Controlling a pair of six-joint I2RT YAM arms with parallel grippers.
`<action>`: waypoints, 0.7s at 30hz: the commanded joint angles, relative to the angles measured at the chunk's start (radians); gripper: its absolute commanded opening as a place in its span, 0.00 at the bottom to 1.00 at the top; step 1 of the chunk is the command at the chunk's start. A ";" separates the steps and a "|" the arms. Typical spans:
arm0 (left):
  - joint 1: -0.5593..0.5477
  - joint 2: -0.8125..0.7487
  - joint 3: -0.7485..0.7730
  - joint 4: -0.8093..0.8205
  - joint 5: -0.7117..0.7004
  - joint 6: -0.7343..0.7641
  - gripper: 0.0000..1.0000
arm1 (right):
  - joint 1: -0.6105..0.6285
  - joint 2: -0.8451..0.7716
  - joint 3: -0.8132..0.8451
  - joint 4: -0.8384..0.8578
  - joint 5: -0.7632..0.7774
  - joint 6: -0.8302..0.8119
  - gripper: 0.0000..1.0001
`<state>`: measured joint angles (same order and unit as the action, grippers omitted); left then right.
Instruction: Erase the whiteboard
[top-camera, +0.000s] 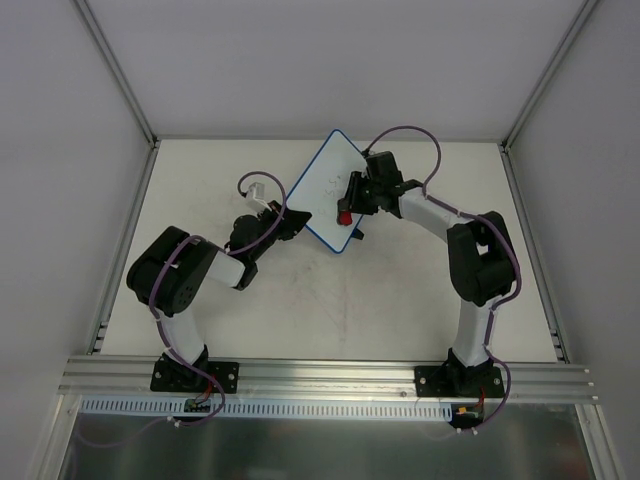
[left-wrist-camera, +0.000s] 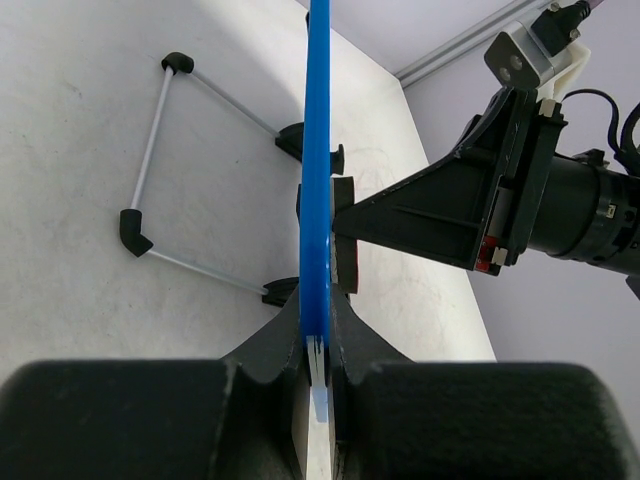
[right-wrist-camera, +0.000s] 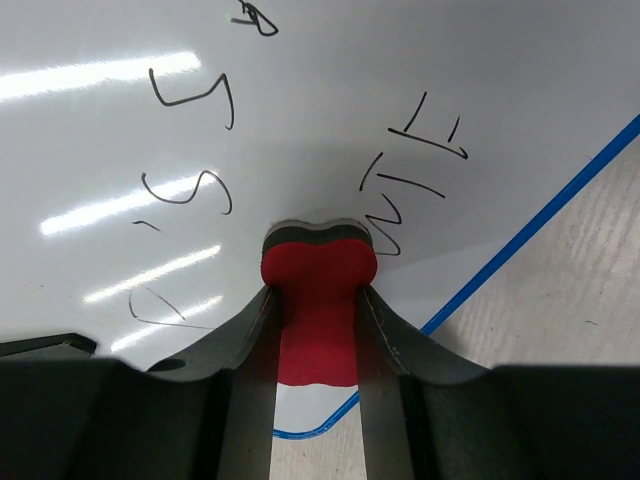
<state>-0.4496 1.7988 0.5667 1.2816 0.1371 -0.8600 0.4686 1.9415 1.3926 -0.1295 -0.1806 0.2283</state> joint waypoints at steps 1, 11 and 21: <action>0.028 0.000 -0.002 0.400 -0.018 0.013 0.00 | 0.011 0.030 -0.020 0.016 -0.010 0.006 0.00; 0.031 0.013 0.027 0.400 0.044 0.018 0.00 | 0.103 -0.007 0.071 0.016 -0.088 -0.101 0.00; 0.043 0.043 0.061 0.400 0.122 -0.017 0.00 | 0.143 -0.033 0.048 0.088 -0.197 -0.221 0.00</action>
<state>-0.4080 1.8210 0.5861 1.2881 0.2249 -0.8715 0.5659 1.9381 1.4372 -0.0902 -0.2710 0.0635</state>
